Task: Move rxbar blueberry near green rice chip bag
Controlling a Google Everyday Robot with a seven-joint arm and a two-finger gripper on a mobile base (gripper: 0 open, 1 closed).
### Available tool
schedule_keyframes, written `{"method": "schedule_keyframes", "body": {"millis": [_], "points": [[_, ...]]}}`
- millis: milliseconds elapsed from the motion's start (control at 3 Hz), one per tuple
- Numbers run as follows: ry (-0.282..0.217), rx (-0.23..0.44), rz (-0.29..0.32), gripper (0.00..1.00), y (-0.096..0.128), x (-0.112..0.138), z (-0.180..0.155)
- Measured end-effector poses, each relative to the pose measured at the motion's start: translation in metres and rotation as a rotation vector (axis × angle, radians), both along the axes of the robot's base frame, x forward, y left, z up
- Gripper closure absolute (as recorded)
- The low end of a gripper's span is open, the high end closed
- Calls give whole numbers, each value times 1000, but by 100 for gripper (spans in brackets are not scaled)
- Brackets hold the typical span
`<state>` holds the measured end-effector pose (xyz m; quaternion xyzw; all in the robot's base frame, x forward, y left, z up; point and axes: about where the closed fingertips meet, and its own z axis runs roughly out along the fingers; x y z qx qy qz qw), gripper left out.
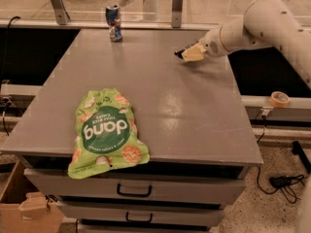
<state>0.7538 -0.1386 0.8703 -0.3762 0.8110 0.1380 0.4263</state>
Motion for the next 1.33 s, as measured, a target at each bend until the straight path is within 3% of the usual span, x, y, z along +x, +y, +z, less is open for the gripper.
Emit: {"method": "schedule_keyframes", "body": {"millis": [333,667,1000,1333], "points": [[-260,-160,77,100,23,-34,92],[-330,-188,87,100,30,-48,130],[-329,-187,87,100,30,-48,129],[-262,-175,144,100,44,-51,102]]}}
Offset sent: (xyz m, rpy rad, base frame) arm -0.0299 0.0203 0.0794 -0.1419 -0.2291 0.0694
